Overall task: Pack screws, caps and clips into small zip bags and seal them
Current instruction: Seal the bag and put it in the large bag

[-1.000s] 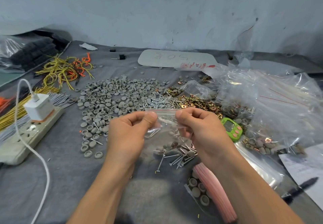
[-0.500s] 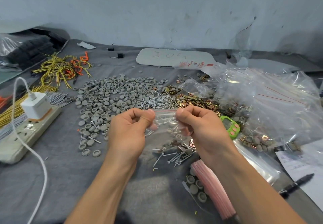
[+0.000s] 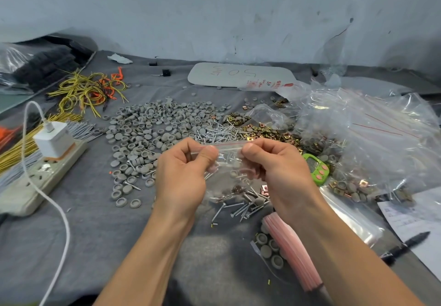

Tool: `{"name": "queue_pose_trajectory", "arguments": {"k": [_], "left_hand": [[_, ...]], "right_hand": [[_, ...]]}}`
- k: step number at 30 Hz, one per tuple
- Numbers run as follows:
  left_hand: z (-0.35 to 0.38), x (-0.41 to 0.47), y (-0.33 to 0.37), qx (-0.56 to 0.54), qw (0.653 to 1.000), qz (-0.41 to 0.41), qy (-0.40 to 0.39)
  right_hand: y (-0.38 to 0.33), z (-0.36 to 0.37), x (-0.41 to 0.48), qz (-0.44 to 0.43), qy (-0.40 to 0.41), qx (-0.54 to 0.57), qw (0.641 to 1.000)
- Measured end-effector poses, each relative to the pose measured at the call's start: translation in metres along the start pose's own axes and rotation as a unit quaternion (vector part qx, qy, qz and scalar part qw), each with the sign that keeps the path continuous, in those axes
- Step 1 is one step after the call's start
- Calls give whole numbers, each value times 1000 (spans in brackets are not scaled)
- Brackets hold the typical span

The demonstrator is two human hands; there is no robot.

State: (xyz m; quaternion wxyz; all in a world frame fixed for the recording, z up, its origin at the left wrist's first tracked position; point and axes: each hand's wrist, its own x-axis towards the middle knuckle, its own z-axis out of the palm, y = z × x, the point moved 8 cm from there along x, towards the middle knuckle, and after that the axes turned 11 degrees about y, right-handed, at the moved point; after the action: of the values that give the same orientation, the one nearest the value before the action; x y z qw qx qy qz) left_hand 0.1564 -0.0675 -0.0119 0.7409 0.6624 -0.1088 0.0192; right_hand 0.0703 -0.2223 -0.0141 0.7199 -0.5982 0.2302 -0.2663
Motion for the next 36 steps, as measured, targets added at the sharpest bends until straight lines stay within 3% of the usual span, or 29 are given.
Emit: {"name": "queue_pose_trajectory", "arguments": {"k": [4,7,14,22,30,36], "left_hand": [[4,-2,11,-48,999,13,3],[18,-13,20,-58,997,16,-47],[34,-24,35,-38,996,47,-66],[44,-33,49,-9,989,112,-95],[38,-33,36,-63,995,15,-77],[36,-32,31,-53,996,-5,-68]], "right_hand": [[-3,11,-7,-36,-69,-56,995],[-8,9,-10,-88,-56,-88,991],[-29,-11,-21,-127,-9,-2,992],[-33,-24,-25,-98,-9,50,994],[-29,-31,-20,-82,26,53,995],[-29,-29,-19,-81,20,39,996]]}}
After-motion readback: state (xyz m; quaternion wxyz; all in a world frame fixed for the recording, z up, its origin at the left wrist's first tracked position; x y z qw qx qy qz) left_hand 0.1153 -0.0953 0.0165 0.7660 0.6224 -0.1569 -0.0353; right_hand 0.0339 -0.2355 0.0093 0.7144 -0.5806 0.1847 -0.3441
